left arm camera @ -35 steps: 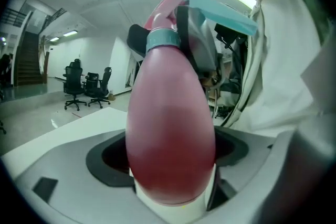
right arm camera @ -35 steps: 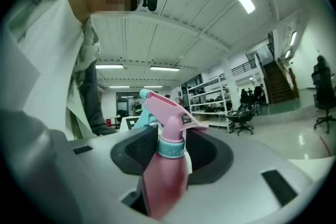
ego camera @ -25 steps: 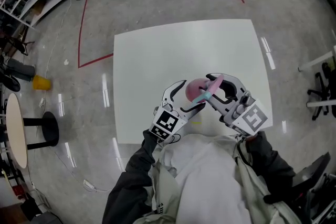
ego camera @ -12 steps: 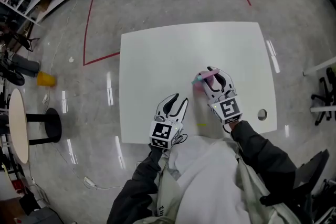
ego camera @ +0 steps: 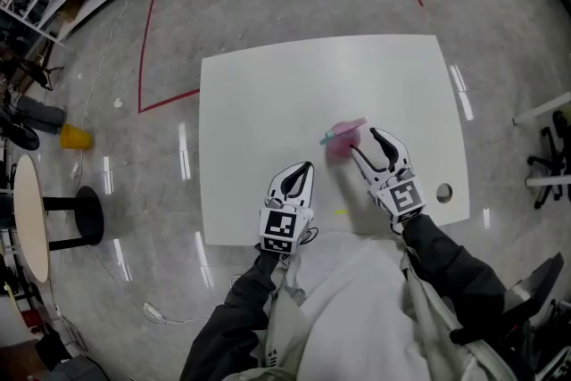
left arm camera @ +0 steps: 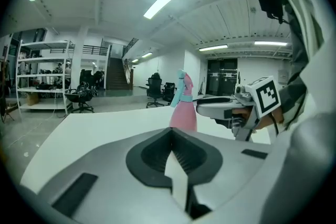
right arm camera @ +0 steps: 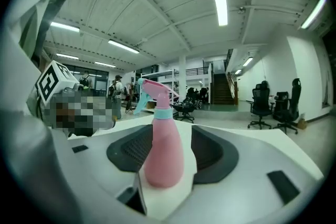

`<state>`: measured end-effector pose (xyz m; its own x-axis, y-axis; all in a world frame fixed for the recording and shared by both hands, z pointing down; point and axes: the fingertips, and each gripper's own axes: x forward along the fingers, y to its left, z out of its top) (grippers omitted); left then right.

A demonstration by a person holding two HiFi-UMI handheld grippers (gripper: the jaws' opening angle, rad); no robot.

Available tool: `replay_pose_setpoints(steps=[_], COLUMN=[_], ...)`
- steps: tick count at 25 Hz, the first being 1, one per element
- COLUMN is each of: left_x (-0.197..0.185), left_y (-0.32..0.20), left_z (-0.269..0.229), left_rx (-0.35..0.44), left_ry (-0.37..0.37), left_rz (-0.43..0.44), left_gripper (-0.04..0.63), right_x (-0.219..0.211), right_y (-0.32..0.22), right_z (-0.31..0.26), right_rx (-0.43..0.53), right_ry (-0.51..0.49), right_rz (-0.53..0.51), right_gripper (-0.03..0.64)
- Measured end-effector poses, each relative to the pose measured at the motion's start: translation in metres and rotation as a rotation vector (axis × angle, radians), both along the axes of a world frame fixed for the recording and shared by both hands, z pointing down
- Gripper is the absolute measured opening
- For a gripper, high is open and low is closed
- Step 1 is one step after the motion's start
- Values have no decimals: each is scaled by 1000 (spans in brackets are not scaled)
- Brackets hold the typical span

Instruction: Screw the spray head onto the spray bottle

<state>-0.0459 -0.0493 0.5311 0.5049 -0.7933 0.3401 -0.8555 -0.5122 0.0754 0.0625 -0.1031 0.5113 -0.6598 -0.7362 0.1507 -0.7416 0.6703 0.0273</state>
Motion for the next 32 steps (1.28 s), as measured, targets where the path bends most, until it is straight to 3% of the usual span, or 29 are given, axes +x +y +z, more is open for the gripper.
replay_pose_setpoints(steps=[5, 8, 10, 15, 32], left_x=[-1, 9, 17, 23, 22], left_y=[3, 6, 11, 17, 18], left_z=[6, 9, 12, 15, 16], left_rx=[-27, -46, -58, -72, -96], left_ry=[22, 29, 28, 30, 36], left_rz=[-3, 8, 27, 51, 43], left_gripper=[6, 6, 6, 6, 6], right_x=[29, 32, 30, 15, 16], right_y=[20, 37, 47, 53, 54], right_z=[10, 5, 4, 8, 21], right_rx=[-95, -75, -48, -69, -96], right_ry=[-26, 13, 74, 98, 117], right_rz=[94, 90, 65, 14, 10], right_gripper=[209, 108, -4, -5, -5])
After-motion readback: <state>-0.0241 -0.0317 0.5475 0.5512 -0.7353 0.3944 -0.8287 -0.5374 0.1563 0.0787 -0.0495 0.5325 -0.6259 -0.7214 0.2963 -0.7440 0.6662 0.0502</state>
